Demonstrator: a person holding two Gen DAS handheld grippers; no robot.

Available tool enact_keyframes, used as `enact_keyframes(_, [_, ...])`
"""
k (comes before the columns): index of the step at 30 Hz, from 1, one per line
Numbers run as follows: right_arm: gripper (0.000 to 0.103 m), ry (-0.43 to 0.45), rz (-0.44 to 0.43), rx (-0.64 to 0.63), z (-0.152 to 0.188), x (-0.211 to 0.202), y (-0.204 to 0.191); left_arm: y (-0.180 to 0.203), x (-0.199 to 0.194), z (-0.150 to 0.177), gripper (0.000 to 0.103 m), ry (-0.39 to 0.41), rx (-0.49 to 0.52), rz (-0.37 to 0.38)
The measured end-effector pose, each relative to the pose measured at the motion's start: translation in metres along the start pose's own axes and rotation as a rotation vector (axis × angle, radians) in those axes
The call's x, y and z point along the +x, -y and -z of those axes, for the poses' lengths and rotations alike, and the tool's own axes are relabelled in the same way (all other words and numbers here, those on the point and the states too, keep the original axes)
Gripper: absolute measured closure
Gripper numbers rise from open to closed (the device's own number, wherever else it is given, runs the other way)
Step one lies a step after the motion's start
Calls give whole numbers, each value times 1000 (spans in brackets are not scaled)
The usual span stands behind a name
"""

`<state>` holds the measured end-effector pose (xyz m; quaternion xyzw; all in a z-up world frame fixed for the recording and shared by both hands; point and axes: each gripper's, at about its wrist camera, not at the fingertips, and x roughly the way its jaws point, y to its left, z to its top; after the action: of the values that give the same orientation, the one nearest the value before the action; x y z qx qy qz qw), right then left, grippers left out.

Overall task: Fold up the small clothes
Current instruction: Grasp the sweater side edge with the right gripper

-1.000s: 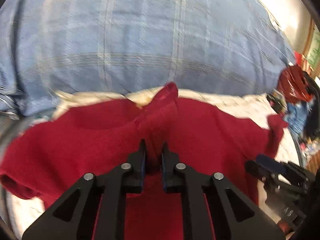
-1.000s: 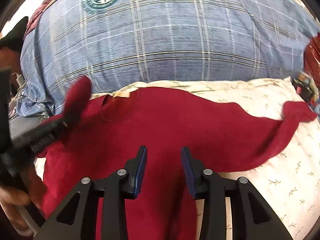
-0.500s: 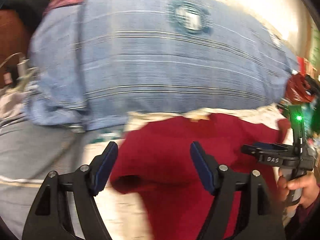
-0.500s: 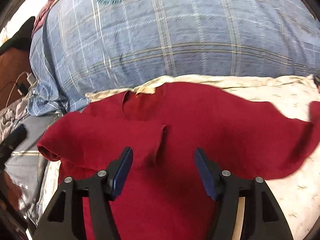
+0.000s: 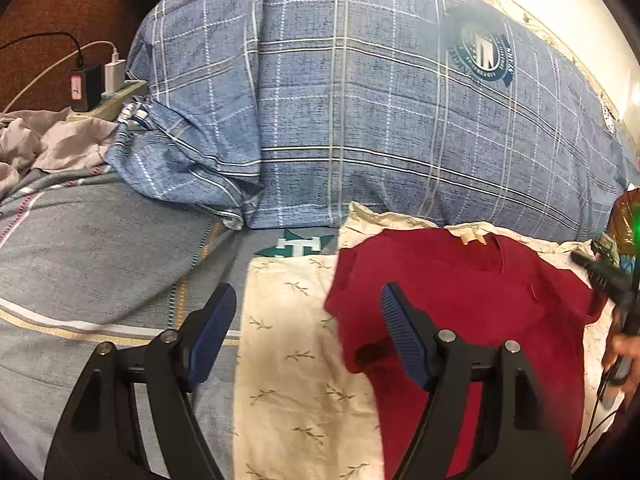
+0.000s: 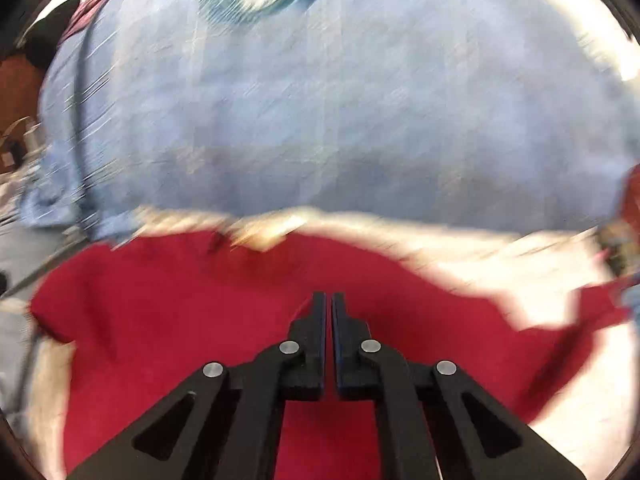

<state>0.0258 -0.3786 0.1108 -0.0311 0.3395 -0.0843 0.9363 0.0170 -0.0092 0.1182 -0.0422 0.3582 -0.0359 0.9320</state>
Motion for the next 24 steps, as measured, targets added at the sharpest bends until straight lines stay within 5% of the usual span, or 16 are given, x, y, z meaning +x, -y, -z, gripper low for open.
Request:
enact_keyframes(3, [101, -75, 25, 90, 2, 18, 35, 12, 8, 6, 29, -30, 15, 22])
enact_keyframes(6, [93, -156, -200, 182, 11, 29, 44, 22, 12, 11, 29, -49, 37, 18])
enact_keyframes(7, [85, -173, -280, 207, 14, 29, 41, 23, 11, 13, 29, -44, 36, 25])
enact_keyframes(8, [59, -177, -351, 212, 16, 27, 32, 23, 9, 13, 29, -40, 38, 32])
enact_keyframes(10, [31, -149, -388, 164, 16, 24, 14, 23, 8, 12, 29, -42, 45, 22])
enact_keyframes(11, [30, -155, -386, 130, 16, 26, 3, 22, 7, 11, 29, -40, 46, 16])
enact_keyframes(15, [34, -304, -326, 59, 29, 64, -32, 12, 8, 7, 29, -21, 9, 14])
enact_keyframes(17, [74, -321, -307, 42, 36, 77, -35, 10, 16, 3, 29, -29, 4, 6])
enact_keyframes(19, [99, -277, -333, 1, 30, 70, -33, 8, 25, -4, 29, -38, 12, -3])
enact_keyframes(21, [99, -251, -388, -1, 14, 60, -20, 8, 32, -16, 29, -48, 24, -27])
enact_keyframes(24, [99, -187, -313, -6, -7, 35, 9, 9, 25, -29, 29, -33, 29, -17])
